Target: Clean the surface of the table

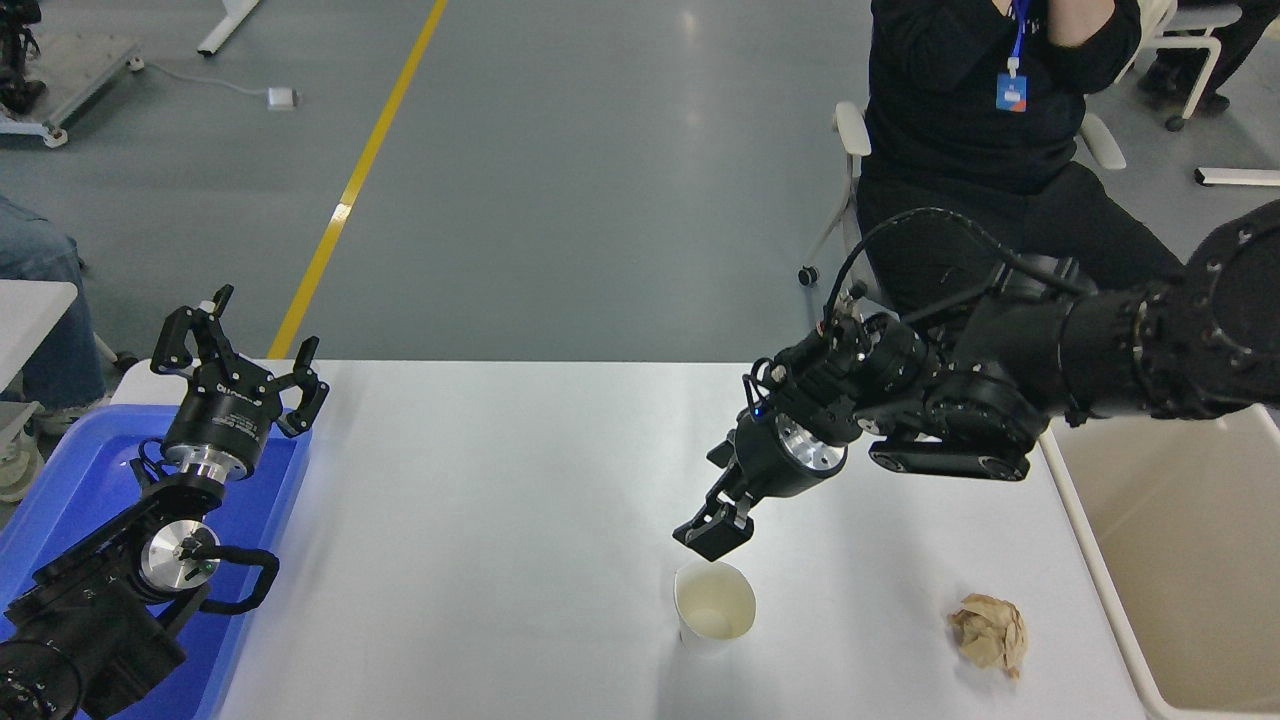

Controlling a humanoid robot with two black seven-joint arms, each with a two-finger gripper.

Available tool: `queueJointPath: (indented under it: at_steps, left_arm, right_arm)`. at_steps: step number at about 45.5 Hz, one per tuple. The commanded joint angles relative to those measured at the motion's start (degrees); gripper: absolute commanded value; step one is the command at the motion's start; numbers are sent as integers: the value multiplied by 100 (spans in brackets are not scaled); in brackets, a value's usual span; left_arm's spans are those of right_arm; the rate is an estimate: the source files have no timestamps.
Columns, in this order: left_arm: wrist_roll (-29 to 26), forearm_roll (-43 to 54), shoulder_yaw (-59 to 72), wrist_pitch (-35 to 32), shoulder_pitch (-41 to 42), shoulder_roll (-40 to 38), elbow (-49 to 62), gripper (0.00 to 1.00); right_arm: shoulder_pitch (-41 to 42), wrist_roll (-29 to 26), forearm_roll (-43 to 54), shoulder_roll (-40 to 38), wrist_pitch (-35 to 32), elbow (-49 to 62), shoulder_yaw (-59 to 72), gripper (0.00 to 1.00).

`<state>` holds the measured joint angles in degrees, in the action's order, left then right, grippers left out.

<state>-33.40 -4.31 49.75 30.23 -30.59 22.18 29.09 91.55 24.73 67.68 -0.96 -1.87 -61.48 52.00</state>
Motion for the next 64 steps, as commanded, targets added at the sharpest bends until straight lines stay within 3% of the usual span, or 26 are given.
queueJointPath:
  at_steps: [1, 18, 32, 37, 40, 42, 47, 53, 64]
  left_arm:
    - [0, 0, 0, 0, 0, -4, 0, 100]
    - [0, 0, 0, 0, 0, -3, 0, 100]
    - [0, 0, 0, 0, 0, 5, 0, 100]
    - [0, 0, 0, 0, 0, 5, 0, 100]
    - [0, 0, 0, 0, 0, 5, 0, 100]
    - [0, 0, 0, 0, 0, -3, 0, 100]
    - [0, 0, 0, 0, 0, -4, 0, 100]
    - [0, 0, 0, 0, 0, 5, 0, 100]
    - [0, 0, 0, 0, 0, 5, 0, 100]
  right_arm:
    - [-410, -12, 8, -27, 2, 154, 83, 99]
    - [-806, -21, 34, -71, 29, 400, 91, 96]
    - [-946, -3, -1, -80, 28, 620, 425, 85]
    - [-982, 23, 8, -89, 28, 638, 425, 77]
    - [-982, 41, 26, -98, 28, 638, 434, 66]
    - [-973, 67, 52, -133, 11, 638, 434, 51]
    - [-920, 304, 113, -159, -7, 638, 478, 0]
    - [-902, 647, 210, -159, 2, 690, 584, 0]
    - [-902, 761, 210, -159, 11, 717, 566, 0]
